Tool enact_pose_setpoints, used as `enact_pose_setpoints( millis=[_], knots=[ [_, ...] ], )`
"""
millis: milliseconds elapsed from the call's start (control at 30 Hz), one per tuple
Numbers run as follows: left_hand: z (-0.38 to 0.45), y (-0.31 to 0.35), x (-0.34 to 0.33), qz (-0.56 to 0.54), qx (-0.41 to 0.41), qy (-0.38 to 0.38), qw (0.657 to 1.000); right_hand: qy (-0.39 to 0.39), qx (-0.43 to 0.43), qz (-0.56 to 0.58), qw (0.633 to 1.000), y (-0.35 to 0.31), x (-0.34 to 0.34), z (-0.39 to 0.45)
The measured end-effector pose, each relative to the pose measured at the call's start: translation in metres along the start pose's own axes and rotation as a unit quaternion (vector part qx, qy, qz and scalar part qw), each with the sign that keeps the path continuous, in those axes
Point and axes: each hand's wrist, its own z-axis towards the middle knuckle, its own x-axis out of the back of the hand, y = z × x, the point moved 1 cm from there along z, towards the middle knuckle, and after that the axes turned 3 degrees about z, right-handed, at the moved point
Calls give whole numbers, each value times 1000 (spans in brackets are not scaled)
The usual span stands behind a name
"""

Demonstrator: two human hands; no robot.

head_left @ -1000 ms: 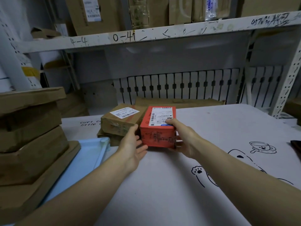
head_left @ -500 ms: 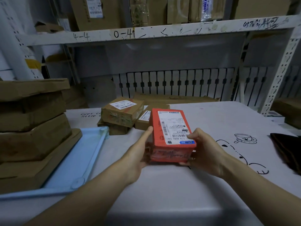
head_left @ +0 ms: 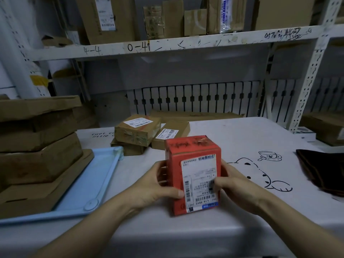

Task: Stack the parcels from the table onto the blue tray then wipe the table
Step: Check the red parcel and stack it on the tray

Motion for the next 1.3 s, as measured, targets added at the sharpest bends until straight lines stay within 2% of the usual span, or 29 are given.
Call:
enact_pose_setpoints(
  millis=[100, 200, 500, 1000, 1200, 1300],
  knots=[
    [-7, -3, 3, 87, -24, -5, 996, -13, 10, -44, 999, -2, -1, -4],
    [-12, -2, 5, 109, -56, 4, 992, -25, 19, -70, 997, -7, -5, -5],
    [-19, -1, 14, 116, -118, 22, 986, -22, 6, -127, 992, -10, -13, -9],
    [-17, -9, 16, 115, -108, 17, 987, -11, 17, -96, 995, -10, -14, -10],
    [-16, -2, 24, 100, -133, 44, 985, 36, 32, -102, 994, -12, -16, -8],
    [-18, 7, 28, 128, -141, 86, 978, 58, 50, -104, 992, -14, -17, -7]
  ],
)
